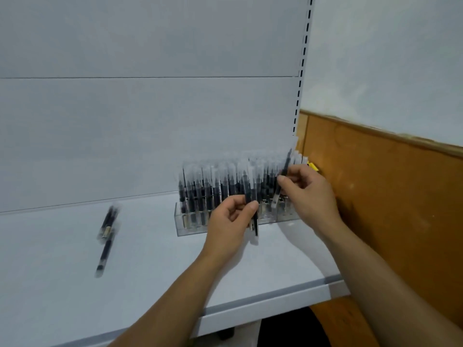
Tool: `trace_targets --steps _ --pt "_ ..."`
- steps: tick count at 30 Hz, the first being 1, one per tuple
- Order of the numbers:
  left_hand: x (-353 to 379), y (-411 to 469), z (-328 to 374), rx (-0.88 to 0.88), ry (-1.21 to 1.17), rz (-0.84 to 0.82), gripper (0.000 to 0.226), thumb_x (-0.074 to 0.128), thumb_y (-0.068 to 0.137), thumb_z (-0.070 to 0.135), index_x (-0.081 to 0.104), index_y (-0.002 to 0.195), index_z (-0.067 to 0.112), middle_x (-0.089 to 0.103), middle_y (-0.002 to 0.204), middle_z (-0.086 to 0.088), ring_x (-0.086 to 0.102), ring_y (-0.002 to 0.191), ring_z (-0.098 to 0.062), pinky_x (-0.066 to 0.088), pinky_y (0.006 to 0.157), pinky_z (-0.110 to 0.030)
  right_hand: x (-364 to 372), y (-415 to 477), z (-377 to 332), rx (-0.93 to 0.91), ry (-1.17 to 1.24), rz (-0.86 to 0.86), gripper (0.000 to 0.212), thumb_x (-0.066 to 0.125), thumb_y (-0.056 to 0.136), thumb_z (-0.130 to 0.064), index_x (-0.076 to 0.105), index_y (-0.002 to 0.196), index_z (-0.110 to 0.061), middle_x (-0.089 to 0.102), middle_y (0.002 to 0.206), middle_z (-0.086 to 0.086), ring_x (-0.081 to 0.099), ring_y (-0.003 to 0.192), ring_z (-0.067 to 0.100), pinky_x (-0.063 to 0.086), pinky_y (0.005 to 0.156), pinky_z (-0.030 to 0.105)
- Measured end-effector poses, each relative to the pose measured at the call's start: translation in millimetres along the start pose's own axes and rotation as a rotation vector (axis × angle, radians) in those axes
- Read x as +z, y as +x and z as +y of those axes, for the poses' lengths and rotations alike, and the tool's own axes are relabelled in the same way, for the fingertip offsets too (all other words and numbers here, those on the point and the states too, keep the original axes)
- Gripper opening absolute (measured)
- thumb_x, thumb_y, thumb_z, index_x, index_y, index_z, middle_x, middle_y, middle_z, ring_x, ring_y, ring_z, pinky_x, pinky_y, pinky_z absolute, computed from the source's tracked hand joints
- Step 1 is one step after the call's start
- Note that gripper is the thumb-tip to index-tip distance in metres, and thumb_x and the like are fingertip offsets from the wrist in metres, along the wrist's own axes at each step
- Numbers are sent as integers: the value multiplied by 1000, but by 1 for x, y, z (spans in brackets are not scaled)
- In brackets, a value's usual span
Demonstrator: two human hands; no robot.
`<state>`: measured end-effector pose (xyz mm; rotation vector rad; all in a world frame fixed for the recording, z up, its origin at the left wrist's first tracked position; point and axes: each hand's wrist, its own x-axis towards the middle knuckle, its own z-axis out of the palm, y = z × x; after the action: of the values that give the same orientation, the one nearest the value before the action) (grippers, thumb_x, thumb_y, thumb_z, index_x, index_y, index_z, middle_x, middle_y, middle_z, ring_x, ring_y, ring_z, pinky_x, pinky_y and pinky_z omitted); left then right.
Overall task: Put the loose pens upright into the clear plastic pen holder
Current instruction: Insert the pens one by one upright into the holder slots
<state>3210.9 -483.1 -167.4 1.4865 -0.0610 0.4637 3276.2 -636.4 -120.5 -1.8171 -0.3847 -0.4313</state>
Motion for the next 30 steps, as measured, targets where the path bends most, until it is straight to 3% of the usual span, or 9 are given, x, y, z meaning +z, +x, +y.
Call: trace_targets --steps 6,12,16,21,27,30 --pt "-2 -2 -5 -31 -81 7 3 65 91 10 68 92 10 69 73 6 63 69 -4 49 56 -13 3 17 2 -25 -96 -6 9 67 89 -25 63 96 -20 66 82 -2 66 80 19 57 77 47" --pt "0 -1 -6 -92 -195 25 2 66 89 10 68 90 9 64 78 -5 60 69 -10 50 50 -19 9 22 6 -90 -282 -104 9 70 88 -28 61 90 -27 65 79 -13 62 75 8 55 72 34" --pt "0 -2 -6 -75 -178 18 3 67 89 9 69 88 12 64 78 -5 60 69 -10 50 50 -18 14 22 10 -75 -457 -210 9 68 88 -31 61 90 -26 62 80 -13 61 80 12 52 72 33" --pt "0 -4 -4 -37 -141 -5 6 66 90 8 68 88 13 65 74 2 60 64 -4 48 50 -12 17 22 15 -66 -476 -219 14 65 90 -35 59 80 -29 58 70 -14 53 68 4 37 56 23" --pt "-1 -4 -2 -27 -116 -11 5 65 90 8 67 90 12 66 75 2 61 65 -2 48 49 -12 20 17 19 -58 -494 -198 13 72 86 -29 60 88 -25 63 73 -13 60 74 9 50 67 30" --pt "-1 -4 -3 -29 -108 -6 4 66 90 9 68 91 12 66 77 0 61 65 -4 49 49 -13 19 18 20 -31 -462 -205 13 74 85 -30 62 84 -26 62 73 -12 59 73 7 46 63 27"
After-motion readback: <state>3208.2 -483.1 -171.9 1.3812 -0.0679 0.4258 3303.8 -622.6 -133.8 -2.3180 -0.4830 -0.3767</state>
